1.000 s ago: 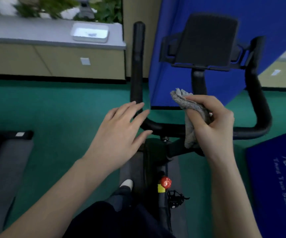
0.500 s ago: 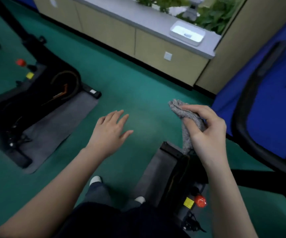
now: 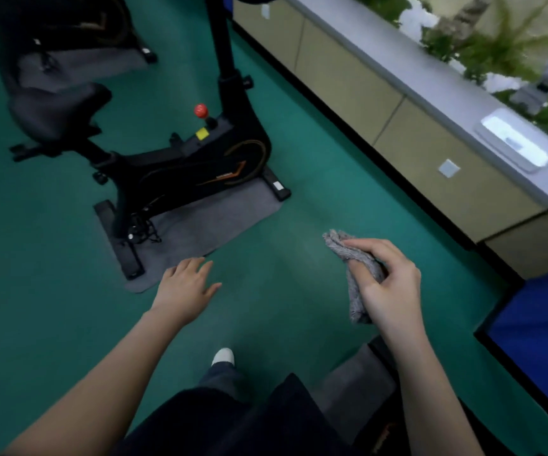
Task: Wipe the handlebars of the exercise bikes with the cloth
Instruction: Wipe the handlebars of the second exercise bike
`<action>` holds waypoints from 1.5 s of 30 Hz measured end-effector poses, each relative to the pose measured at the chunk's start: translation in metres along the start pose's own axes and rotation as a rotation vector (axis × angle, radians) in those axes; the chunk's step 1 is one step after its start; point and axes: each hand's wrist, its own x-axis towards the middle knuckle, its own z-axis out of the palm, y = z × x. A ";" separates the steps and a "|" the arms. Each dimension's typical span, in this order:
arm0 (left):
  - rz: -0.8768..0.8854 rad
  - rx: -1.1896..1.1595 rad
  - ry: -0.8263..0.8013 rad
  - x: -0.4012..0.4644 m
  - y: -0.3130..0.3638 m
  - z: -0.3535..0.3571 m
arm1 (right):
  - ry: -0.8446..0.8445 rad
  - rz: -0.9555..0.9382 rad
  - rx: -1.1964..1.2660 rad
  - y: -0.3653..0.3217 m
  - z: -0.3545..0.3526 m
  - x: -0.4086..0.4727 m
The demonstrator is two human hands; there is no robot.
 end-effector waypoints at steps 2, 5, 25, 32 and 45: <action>-0.015 0.001 0.010 0.010 -0.023 -0.003 | -0.015 -0.022 0.010 -0.014 0.028 0.017; -0.025 -0.001 0.015 0.025 -0.045 -0.008 | -0.046 -0.044 0.023 -0.029 0.062 0.040; 0.058 0.030 0.053 0.251 0.023 -0.089 | 0.100 0.091 0.084 0.045 0.026 0.275; 0.016 0.028 0.155 0.309 0.025 -0.129 | 0.051 0.025 0.087 0.033 0.039 0.373; 0.072 -0.026 0.258 0.430 -0.080 -0.213 | 0.027 0.002 0.099 -0.029 0.169 0.469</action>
